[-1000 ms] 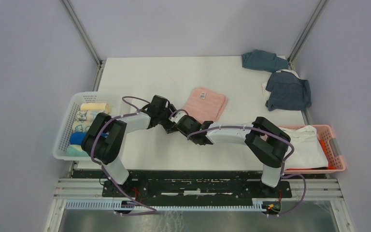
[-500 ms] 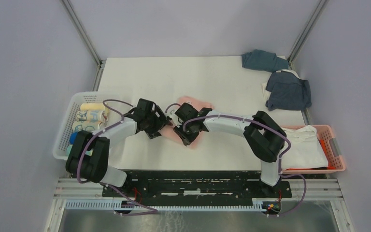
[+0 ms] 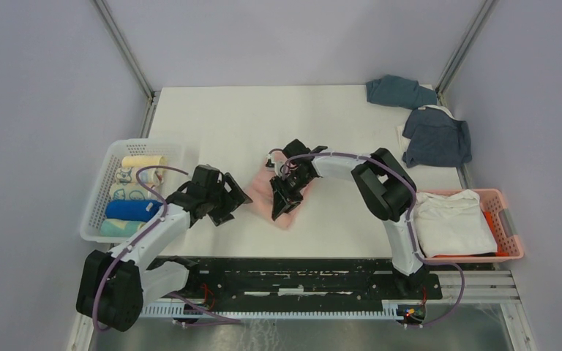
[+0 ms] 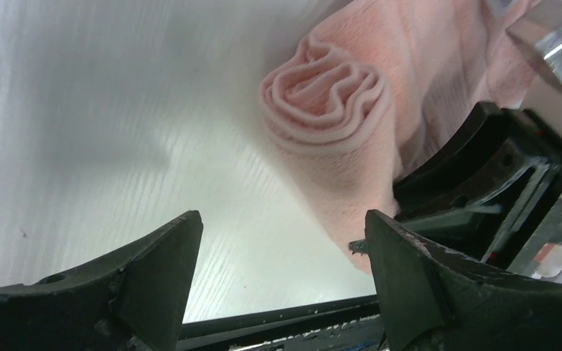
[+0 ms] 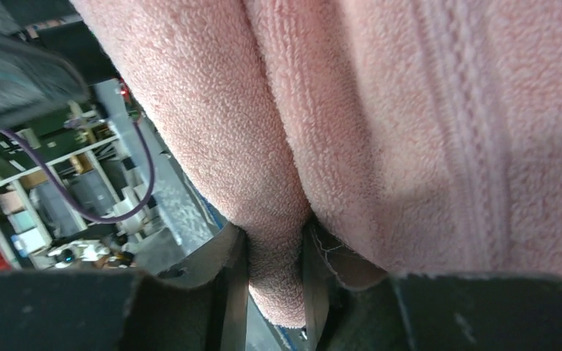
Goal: Roll the towels
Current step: Roll the towel at the center of the board.
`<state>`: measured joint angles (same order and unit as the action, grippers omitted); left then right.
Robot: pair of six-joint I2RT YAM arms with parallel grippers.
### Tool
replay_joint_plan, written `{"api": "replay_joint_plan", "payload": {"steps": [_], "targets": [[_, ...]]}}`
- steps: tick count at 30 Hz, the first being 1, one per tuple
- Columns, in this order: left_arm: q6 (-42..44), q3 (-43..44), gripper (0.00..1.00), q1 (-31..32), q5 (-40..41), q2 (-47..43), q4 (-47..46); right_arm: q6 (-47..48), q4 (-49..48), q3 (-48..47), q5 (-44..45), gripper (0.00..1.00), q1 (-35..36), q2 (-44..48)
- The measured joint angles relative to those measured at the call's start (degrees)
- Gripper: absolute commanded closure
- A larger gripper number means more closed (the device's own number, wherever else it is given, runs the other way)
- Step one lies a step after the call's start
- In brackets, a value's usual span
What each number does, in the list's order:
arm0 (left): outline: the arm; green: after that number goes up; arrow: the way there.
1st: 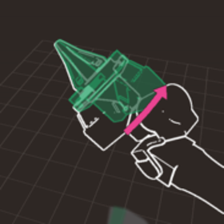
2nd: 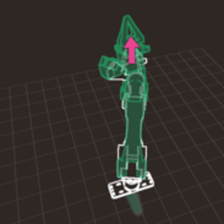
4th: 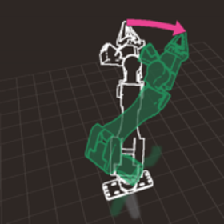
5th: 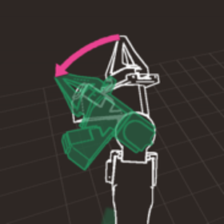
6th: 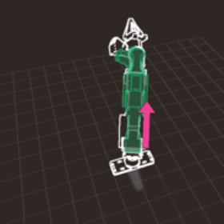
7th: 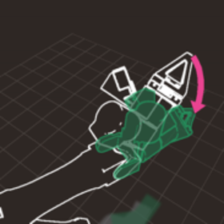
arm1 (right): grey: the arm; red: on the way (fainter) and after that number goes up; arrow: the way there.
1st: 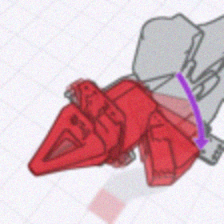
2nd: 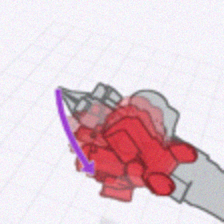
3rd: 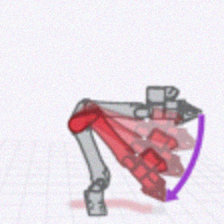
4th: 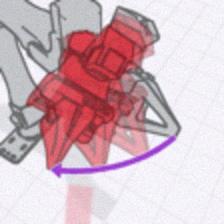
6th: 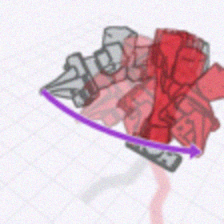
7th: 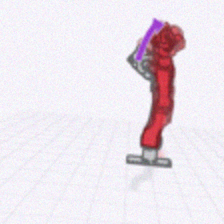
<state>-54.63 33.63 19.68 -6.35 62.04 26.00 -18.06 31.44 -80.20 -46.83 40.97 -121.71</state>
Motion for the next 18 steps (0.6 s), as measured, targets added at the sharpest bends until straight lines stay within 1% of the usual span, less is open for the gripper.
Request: {"api": "replay_joint_plan", "payload": {"steps": [5,9,15,16,18], "targets": [[-1.57,-2.89,0.12,0.00,-3.67,1.88,-3.58,-0.57,2.91,-3.08,-3.78,0.86,-0.74,-3.34],[-2.10,-2.91,0.16,0.00,-4.52,4.28,-7.96,-0.79,3.67,-3.72,-4.63,0.83,-0.85,-4.04],[-3.85,-2.91,0.31,0.00,-3.80,9.51,-13.27,-0.76,3.85,-3.80,-4.46,0.77,-0.87,-4.02],[-4.00,-2.91,0.33,0.00,-3.69,11.08,-14.12,-0.76,3.82,-3.78,-4.26,0.75,-0.87,-3.91],[-4.09,-2.91,0.36,0.00,-3.76,13.70,-15.58,-0.76,3.61,-3.43,-3.13,0.67,-0.85,-3.21]]}}
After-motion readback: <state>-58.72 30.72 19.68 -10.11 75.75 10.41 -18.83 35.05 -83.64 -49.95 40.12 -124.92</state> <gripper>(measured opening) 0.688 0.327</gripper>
